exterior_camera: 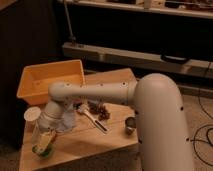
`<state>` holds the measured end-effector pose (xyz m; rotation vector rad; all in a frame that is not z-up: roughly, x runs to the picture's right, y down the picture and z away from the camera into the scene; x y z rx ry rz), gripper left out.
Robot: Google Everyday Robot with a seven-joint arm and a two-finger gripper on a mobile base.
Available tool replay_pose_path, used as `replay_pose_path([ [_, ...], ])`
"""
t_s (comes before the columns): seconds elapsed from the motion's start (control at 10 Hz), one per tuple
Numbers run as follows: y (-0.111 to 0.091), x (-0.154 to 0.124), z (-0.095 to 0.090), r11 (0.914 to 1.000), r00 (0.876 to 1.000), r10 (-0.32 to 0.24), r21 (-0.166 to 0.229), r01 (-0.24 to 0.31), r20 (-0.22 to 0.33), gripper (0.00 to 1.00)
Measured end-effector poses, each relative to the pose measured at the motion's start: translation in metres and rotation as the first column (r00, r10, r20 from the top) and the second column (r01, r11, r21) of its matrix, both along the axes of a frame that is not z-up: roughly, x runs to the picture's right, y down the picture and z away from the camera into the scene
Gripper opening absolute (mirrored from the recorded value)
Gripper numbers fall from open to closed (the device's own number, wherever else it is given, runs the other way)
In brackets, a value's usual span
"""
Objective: Place pepper in plastic cup
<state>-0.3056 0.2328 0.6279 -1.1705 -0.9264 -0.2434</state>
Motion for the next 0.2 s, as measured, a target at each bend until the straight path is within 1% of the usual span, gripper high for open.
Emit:
replay_pose_path([
  [0.2,0.0011,-0.0025,-0.0012,0.9999,1.0,-0.011,0.004,0.011,-0.009,0.8],
])
